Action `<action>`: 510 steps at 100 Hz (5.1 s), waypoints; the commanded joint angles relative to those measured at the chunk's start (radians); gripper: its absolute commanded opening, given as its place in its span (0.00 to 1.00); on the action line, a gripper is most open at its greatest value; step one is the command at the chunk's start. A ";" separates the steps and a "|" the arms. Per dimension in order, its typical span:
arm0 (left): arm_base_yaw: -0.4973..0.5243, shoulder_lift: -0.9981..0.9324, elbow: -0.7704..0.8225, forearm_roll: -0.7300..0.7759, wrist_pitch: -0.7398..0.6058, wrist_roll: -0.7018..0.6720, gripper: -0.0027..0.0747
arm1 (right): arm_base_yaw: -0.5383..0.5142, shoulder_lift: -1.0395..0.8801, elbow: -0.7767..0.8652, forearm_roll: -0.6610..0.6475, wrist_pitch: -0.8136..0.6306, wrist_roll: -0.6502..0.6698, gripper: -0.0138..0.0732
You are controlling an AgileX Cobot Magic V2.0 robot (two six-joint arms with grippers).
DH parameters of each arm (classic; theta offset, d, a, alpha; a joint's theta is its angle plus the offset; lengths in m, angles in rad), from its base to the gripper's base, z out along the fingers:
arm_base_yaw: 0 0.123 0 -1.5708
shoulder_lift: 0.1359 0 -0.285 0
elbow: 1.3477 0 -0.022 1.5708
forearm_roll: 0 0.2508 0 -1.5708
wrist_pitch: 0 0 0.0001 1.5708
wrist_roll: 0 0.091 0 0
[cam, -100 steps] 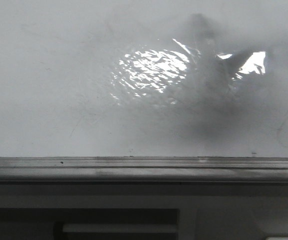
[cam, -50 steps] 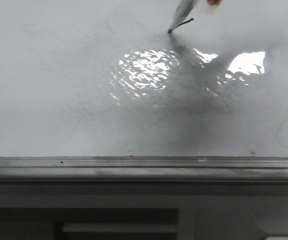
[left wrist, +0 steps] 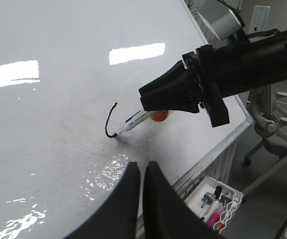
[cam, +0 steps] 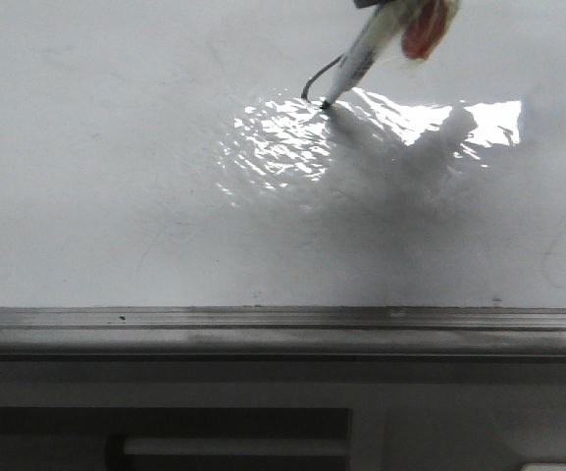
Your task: Write number 9 on whiteboard
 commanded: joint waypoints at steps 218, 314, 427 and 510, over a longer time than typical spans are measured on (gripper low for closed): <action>-0.003 0.771 -0.403 -0.197 0.343 0.516 0.50 | 0.294 -0.122 -0.134 0.784 0.078 -0.712 0.08; -0.003 0.866 -0.399 -0.428 0.354 0.674 0.01 | 0.298 -0.102 -0.132 0.790 0.047 -0.712 0.38; -0.134 0.882 -0.270 -0.895 -0.485 0.673 0.01 | 0.298 -0.362 -0.273 0.437 0.311 -0.654 0.09; -0.141 1.013 -0.374 -1.045 -0.656 0.669 0.20 | 0.298 -0.362 -0.271 0.392 0.312 -0.562 0.09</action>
